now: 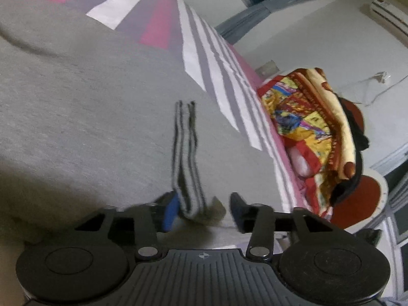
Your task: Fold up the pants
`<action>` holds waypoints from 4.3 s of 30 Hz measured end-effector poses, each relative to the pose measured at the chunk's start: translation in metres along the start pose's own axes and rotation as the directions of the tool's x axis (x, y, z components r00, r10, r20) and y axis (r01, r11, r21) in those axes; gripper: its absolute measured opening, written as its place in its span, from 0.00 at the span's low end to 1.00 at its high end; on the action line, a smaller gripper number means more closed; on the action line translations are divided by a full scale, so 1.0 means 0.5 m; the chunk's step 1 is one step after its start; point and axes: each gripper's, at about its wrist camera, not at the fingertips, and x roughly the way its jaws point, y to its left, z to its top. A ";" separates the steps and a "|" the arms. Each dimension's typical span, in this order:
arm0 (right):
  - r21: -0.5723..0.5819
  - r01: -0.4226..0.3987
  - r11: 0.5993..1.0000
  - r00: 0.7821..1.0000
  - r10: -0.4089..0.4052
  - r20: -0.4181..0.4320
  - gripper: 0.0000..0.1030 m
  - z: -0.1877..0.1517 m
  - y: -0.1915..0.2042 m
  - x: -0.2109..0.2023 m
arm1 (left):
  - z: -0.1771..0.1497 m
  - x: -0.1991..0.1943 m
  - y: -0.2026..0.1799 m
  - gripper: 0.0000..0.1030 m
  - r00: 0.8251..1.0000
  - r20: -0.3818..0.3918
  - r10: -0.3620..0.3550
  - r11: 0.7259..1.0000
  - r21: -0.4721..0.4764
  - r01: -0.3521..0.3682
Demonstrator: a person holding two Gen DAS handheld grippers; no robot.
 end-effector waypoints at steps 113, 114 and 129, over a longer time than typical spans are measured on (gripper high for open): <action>0.021 0.084 0.996 0.996 -0.084 0.018 0.44 0.010 -0.030 -0.012 | -0.040 -0.309 0.409 0.62 0.842 0.533 0.089 0.841 -0.493 0.223; 0.027 0.095 0.995 0.995 -0.095 0.018 0.44 0.011 -0.032 -0.011 | -0.029 -0.293 0.414 0.62 0.841 0.535 0.075 0.836 -0.494 0.240; 0.136 0.116 0.984 0.993 -0.116 -0.008 0.44 0.007 -0.065 -0.004 | -0.065 -0.251 0.371 0.17 0.818 0.547 0.176 0.898 -0.430 0.094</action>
